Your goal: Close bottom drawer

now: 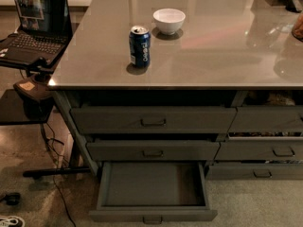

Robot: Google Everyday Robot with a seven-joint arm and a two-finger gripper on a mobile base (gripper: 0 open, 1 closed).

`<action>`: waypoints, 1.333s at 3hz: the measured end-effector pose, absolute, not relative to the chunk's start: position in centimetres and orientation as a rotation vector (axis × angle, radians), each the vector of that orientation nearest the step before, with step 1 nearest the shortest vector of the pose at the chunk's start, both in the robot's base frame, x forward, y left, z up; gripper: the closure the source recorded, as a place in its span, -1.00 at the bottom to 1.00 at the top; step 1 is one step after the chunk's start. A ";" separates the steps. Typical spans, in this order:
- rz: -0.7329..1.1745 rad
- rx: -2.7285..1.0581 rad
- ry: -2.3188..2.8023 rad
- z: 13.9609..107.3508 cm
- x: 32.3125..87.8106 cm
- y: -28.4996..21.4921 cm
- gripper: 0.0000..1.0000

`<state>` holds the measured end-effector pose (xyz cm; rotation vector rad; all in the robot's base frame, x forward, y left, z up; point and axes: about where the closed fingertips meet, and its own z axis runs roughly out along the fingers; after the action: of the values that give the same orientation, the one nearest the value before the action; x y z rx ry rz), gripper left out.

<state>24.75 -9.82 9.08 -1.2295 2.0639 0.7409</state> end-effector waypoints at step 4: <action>0.629 -1.116 1.881 12.9 40.1 -2.5 -1.00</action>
Offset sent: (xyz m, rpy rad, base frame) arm 0.0806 0.0662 -0.0105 0.0854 -0.0396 -0.0055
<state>40.13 -2.54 12.94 -1.1155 1.8810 0.6288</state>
